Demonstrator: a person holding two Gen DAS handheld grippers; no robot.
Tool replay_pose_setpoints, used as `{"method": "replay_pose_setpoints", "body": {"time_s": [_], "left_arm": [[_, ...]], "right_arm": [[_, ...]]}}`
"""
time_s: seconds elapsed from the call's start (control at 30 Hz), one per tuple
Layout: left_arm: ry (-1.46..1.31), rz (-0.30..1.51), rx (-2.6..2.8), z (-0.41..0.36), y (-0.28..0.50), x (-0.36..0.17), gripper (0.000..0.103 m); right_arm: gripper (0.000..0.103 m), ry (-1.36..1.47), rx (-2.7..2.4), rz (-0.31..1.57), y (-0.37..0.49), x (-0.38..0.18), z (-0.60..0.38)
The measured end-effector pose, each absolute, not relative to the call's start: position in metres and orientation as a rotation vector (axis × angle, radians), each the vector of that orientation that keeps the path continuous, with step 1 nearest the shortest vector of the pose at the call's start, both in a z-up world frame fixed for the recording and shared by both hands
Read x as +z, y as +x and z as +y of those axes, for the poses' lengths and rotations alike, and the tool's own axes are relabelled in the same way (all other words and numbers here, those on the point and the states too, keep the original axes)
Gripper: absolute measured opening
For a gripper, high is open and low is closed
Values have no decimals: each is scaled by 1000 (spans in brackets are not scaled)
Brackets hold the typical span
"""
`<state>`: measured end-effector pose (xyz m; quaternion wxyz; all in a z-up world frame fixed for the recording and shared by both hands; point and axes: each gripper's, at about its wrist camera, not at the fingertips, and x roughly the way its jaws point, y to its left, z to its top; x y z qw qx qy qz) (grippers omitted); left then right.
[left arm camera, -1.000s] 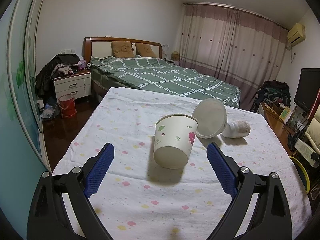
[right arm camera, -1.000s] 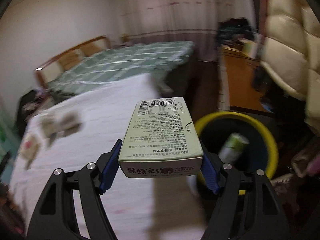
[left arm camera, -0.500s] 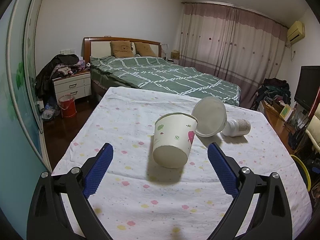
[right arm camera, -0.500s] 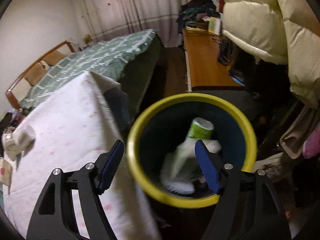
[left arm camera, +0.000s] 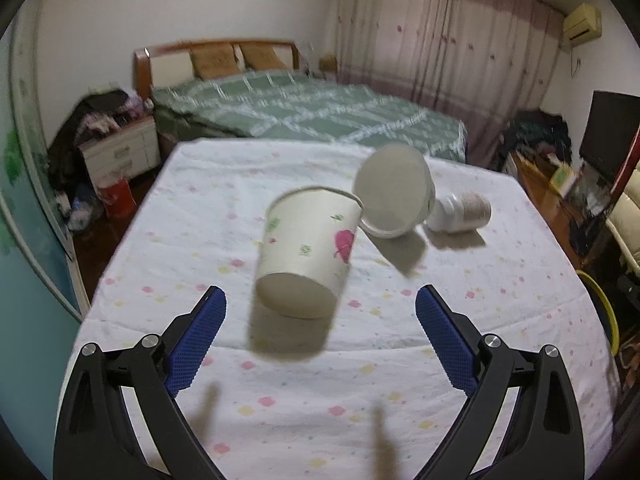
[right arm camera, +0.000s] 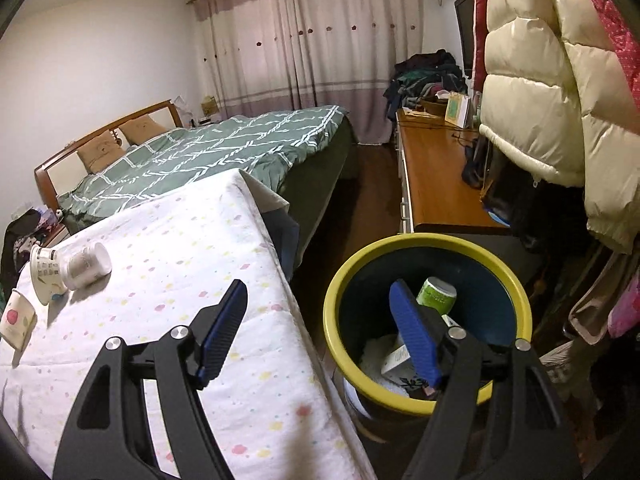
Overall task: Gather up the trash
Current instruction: 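Grasp the white dotted paper cup with the left gripper and lift it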
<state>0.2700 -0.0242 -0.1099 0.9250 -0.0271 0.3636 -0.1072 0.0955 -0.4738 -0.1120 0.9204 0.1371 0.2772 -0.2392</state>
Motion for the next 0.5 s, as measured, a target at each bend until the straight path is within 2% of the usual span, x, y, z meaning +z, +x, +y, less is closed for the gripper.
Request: {"method": "replay_pose_setpoints", "body": {"time_s": [0.5], "left_arm": [[-4,975,-277,-32,368,-110,94]], "right_arm": [[70,288,-488,601,102,-114,-476]]}}
